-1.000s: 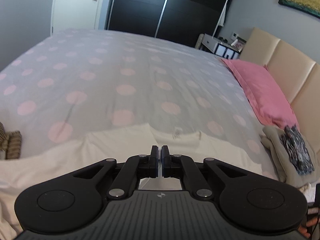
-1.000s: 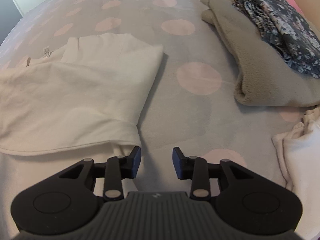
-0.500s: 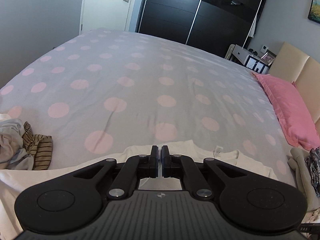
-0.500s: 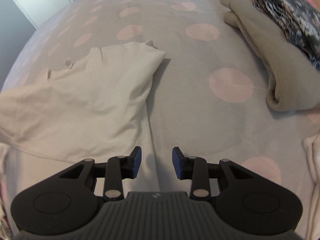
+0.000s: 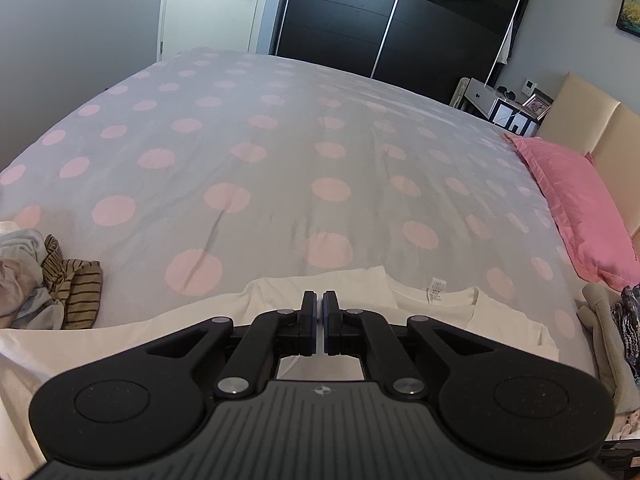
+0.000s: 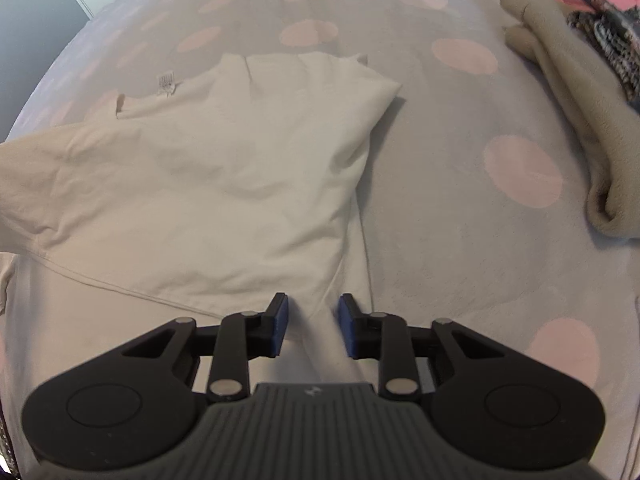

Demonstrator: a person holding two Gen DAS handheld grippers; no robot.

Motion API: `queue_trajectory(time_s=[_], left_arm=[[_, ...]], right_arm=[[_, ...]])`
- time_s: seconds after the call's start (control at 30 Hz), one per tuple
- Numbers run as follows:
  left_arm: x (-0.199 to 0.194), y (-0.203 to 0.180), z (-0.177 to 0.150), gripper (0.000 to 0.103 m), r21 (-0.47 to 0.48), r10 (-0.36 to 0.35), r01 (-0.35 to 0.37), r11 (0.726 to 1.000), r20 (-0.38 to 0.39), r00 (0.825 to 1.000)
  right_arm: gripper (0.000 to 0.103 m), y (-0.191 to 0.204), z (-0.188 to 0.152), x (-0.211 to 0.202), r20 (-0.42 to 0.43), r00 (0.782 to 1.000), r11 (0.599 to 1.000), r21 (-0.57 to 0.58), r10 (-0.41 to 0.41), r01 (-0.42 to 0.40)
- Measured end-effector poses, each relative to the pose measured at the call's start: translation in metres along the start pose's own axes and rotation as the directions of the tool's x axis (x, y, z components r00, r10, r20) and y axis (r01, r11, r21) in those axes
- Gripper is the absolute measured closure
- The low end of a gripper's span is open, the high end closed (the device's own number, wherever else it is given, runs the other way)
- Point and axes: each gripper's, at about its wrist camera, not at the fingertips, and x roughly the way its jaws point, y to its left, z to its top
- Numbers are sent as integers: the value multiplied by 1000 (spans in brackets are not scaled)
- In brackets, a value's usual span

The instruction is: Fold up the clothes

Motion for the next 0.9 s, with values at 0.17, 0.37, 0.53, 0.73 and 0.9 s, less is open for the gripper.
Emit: queue_trajectory(time_s=[0.17, 0.37, 0.53, 0.73, 0.9], left_arm=[[0, 3, -2, 102, 8, -2, 2, 1000, -6, 1000], [11, -10, -13, 102, 39, -37, 39, 998, -55, 998], [31, -36, -36, 102, 143, -15, 33, 989, -123, 992], [41, -30, -44, 102, 163, 34, -8, 987, -156, 987], [49, -20, -45, 102, 160, 65, -37, 986, -176, 982]], right_arm=[[96, -6, 1, -6, 17, 1000, 1000, 23, -1, 1], [98, -48, 9, -30, 60, 997, 995, 91, -50, 44], [100, -82, 10, -13, 29, 998, 982, 179, -63, 57], [90, -76, 19, -8, -7, 998, 986, 153, -67, 68], [79, -81, 48, -23, 61, 997, 987, 156, -45, 35]])
